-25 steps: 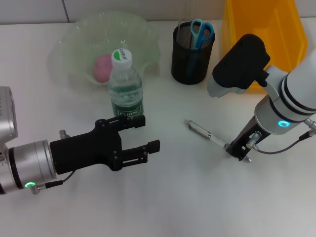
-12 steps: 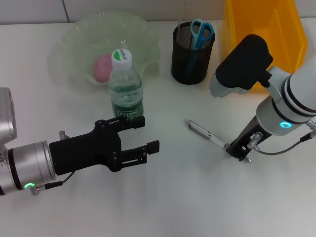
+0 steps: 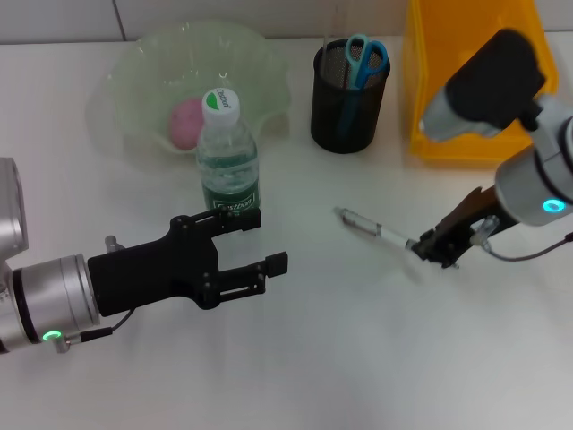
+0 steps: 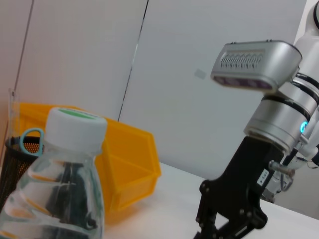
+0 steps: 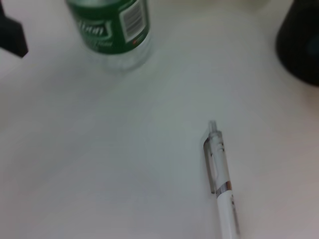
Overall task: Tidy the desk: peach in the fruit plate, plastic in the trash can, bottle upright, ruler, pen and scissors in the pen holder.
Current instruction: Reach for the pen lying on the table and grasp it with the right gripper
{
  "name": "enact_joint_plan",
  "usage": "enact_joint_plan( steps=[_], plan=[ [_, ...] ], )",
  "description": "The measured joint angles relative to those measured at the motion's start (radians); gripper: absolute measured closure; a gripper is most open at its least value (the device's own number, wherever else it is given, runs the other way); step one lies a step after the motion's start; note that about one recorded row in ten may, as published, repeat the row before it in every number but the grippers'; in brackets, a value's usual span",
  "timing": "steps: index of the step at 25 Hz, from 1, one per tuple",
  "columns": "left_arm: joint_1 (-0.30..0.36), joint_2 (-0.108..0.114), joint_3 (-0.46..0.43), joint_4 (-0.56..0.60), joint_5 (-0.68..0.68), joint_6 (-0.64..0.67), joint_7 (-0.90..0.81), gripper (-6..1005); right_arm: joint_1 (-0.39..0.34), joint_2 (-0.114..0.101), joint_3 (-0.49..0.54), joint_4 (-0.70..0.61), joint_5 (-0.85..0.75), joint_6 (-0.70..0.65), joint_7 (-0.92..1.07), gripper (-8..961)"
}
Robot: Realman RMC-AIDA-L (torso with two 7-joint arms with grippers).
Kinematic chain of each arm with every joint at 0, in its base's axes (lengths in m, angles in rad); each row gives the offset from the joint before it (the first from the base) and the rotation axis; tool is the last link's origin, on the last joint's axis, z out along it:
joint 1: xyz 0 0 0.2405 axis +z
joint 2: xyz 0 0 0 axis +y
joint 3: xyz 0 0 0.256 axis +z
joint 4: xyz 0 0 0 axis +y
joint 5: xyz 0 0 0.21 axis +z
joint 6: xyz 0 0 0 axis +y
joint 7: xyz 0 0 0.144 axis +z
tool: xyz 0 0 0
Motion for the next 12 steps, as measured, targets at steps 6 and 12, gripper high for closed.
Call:
enact_joint_plan(
  steps=[6, 12],
  plan=[
    [0.000, 0.000, -0.004, 0.000, 0.000, 0.002, -0.002, 243, -0.030, 0.001, 0.119, -0.030, 0.089, -0.019, -0.083, 846],
    [-0.005, 0.000, -0.004, 0.000, 0.000, 0.002, -0.008, 243, -0.056, 0.000, 0.245, -0.058, 0.174, -0.054, -0.150, 868]
  ],
)
